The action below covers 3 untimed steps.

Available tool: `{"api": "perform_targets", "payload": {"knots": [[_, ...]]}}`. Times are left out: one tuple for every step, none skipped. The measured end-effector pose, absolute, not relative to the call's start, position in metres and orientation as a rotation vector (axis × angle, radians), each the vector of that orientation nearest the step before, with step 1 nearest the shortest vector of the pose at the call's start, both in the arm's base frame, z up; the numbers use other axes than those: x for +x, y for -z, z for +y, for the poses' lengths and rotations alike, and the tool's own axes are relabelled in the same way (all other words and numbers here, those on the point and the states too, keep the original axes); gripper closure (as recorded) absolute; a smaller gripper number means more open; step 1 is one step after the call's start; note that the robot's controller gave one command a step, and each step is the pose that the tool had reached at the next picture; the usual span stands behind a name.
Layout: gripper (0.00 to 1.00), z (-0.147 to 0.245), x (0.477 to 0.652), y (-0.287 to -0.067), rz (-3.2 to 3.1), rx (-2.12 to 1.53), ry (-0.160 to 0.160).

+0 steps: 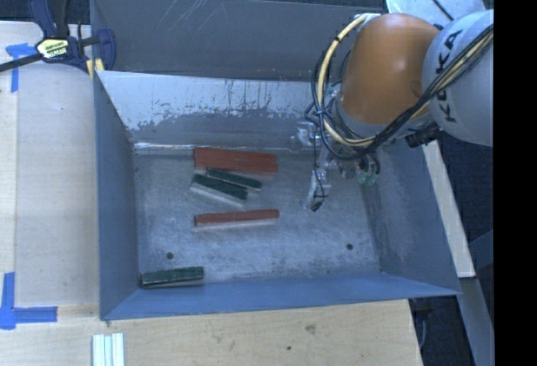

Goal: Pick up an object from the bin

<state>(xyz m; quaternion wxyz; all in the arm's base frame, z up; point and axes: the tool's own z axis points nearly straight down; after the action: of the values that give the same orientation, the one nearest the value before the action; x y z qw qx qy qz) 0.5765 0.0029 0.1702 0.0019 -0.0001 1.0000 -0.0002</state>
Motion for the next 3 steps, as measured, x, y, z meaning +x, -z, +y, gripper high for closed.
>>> {"api": "perform_targets", "payload": {"knots": [[0.0,0.043,0.57,-0.074,3.121,0.348,-0.001],[0.0,0.067,0.544,-0.07,3.141,0.032,0.0],[1.0,0.066,0.545,-0.071,3.138,0.035,-0.001]]}}
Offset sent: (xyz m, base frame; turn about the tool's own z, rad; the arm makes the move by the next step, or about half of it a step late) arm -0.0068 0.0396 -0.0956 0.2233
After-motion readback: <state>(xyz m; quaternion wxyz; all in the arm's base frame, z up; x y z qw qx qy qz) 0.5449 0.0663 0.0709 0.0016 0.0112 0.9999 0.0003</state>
